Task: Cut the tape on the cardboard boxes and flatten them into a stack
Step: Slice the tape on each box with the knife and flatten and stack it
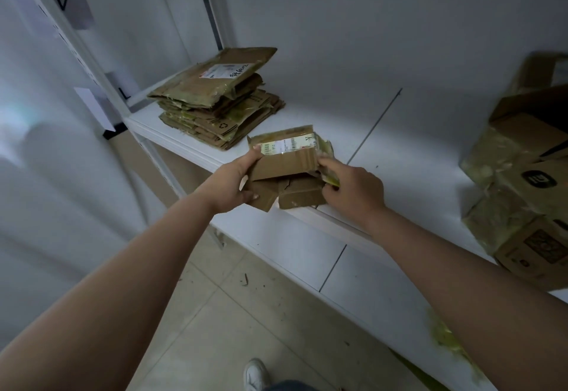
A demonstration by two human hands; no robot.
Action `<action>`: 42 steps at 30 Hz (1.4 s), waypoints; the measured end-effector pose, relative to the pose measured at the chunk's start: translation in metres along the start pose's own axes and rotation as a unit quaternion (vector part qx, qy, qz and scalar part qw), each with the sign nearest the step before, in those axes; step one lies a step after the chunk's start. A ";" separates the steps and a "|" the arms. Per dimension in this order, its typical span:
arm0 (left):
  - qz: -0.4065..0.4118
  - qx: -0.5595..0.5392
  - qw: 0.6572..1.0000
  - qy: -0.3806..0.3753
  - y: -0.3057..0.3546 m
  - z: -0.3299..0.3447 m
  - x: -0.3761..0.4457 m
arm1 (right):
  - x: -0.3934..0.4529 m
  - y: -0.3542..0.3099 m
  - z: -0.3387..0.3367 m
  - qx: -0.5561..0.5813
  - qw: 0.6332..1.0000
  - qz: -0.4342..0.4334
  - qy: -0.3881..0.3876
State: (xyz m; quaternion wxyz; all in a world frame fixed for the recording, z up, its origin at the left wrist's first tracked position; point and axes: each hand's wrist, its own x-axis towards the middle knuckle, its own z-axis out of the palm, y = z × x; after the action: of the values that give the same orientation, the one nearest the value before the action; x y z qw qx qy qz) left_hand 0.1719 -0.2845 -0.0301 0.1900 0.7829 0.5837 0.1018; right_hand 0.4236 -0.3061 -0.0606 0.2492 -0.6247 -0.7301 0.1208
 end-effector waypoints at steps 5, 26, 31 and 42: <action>-0.005 0.008 0.998 0.055 -0.004 0.010 -0.010 | -0.002 -0.007 0.001 -0.018 0.999 -0.029 -0.035; -0.043 0.158 0.980 0.113 0.011 0.017 -0.011 | 0.005 -0.022 0.000 -0.020 0.998 -0.064 0.023; -0.016 0.307 0.942 0.132 0.036 0.008 0.004 | 0.014 -0.012 -0.015 0.122 0.992 -0.013 0.013; 0.198 0.139 0.969 0.052 0.013 0.010 0.020 | 0.045 0.023 -0.020 0.169 0.976 0.133 0.045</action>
State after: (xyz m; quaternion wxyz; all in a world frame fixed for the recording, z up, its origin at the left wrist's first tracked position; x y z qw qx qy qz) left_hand 0.1930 -0.2705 -0.0350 0.0248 0.8951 0.4349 0.0957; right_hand 0.4492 -0.2610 -0.0456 0.3657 -0.6695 -0.5978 0.2463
